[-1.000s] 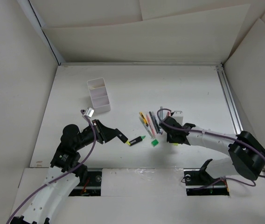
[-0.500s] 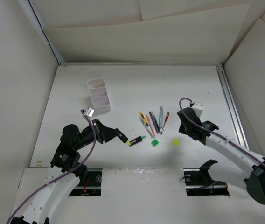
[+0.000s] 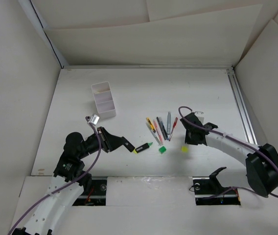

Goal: Sort the stationery into containers
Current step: Move the pen cap to the center of the board.

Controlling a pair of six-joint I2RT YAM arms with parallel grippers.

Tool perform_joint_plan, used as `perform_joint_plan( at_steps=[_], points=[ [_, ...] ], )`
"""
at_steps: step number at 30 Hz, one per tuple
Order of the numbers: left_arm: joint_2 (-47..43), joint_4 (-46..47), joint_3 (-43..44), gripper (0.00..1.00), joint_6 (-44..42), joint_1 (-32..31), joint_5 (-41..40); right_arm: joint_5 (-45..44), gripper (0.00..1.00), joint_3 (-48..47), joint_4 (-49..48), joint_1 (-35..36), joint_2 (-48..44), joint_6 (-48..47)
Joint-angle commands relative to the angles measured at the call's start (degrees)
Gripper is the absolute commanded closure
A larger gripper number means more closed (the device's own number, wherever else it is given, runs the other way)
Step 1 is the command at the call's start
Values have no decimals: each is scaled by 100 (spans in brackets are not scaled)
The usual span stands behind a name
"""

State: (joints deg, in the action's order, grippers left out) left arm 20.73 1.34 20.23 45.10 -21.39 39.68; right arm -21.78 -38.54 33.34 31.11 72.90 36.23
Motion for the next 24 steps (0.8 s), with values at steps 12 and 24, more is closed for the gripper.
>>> perform_joint_plan(
  at_steps=[12, 24],
  points=[
    [-210, 411, -80, 100, 60, -6, 136, 271, 100, -188, -109, 360, 330, -28],
    [-263, 358, -80, 100, 60, -6, 136, 271, 100, -188, 296, 922, 137, 209]
  ],
)
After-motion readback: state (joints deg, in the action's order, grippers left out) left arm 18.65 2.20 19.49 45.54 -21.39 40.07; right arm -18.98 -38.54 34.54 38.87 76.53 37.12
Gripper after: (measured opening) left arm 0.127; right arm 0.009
